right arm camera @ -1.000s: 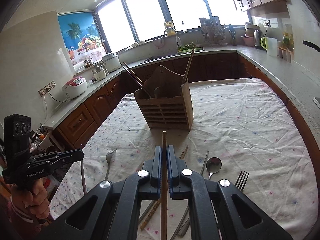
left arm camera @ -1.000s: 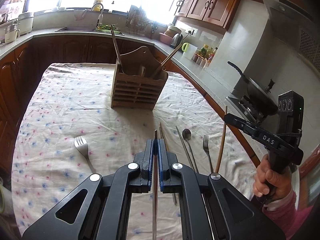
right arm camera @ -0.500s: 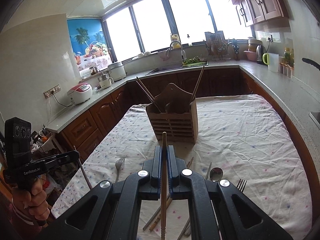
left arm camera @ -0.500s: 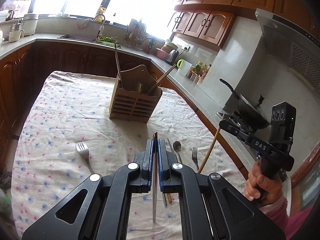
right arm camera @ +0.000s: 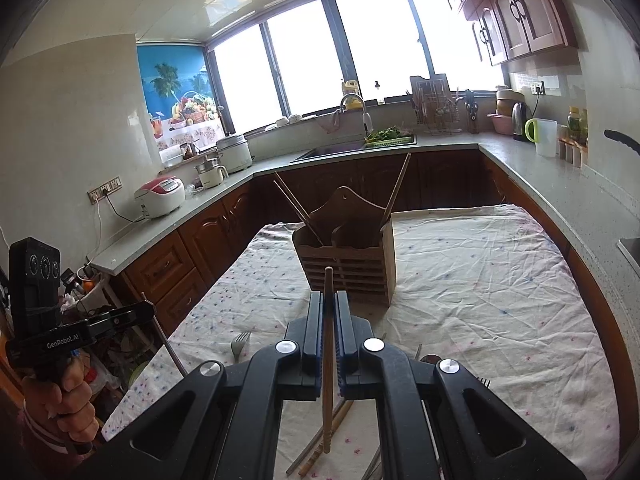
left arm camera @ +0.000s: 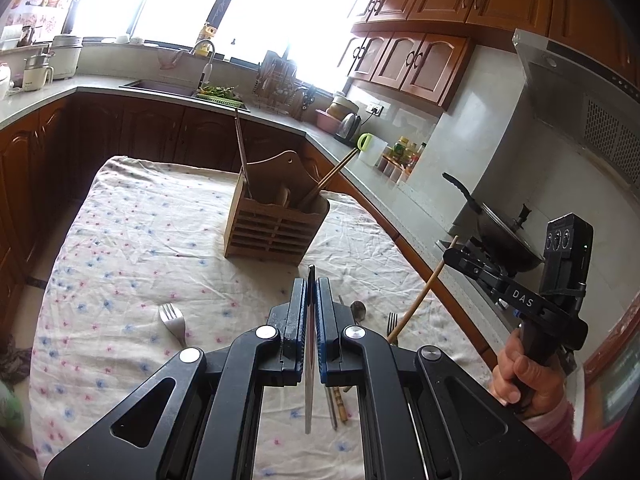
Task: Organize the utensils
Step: 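Lift both held chopsticks and carry them over the wooden utensil holder, then lower both chopsticks into the holder slots and open both tools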
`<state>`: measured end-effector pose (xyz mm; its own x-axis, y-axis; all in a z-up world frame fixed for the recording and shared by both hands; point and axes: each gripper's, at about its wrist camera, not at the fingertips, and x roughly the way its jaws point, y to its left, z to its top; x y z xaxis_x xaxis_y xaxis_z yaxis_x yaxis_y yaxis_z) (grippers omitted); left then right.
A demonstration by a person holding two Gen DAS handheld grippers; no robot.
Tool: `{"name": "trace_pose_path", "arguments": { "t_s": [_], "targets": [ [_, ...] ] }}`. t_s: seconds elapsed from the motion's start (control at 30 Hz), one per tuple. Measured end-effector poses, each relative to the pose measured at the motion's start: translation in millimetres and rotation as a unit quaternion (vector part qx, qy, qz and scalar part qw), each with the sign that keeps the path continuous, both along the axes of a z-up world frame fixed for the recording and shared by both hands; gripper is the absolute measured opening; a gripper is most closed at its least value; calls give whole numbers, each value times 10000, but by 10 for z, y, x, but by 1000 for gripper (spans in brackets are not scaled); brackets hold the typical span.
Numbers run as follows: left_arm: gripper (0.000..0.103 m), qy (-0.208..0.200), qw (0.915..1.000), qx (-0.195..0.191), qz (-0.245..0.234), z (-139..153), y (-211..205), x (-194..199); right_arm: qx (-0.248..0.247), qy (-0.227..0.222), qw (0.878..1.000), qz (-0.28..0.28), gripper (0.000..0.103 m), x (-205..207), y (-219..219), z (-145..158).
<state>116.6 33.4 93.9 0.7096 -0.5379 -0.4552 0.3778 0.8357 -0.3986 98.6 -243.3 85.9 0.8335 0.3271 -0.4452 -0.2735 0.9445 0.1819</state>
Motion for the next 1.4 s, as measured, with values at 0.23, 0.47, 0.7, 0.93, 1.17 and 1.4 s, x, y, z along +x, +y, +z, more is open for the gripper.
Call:
{"name": "trace_pose_path", "arguments": {
  "t_s": [0.23, 0.47, 0.7, 0.93, 1.17, 1.4],
  "targets": [
    [3, -89, 9999, -19, 69, 71, 4, 74, 29, -21, 10000, -10, 5, 33, -9, 17],
    [3, -247, 9996, -18, 133, 196, 3, 220, 37, -142, 9999, -50, 5, 110, -39, 133],
    [3, -487, 9985, -38, 250, 400, 8, 462, 18, -420, 9990, -121, 5, 355, -74, 362],
    [3, -774, 9962, -39, 408, 694, 9, 779, 128, -655, 9976, -206, 5, 633, -121, 577],
    [3, -1085, 9925, -31, 565, 972, -22, 1191, 198, -982, 9945, -305, 5, 964, -120, 850],
    [3, -1301, 9886, -115, 743, 1124, -88, 1574, 423, -1166, 9911, -480, 5, 1362, -198, 1003]
  ]
}}
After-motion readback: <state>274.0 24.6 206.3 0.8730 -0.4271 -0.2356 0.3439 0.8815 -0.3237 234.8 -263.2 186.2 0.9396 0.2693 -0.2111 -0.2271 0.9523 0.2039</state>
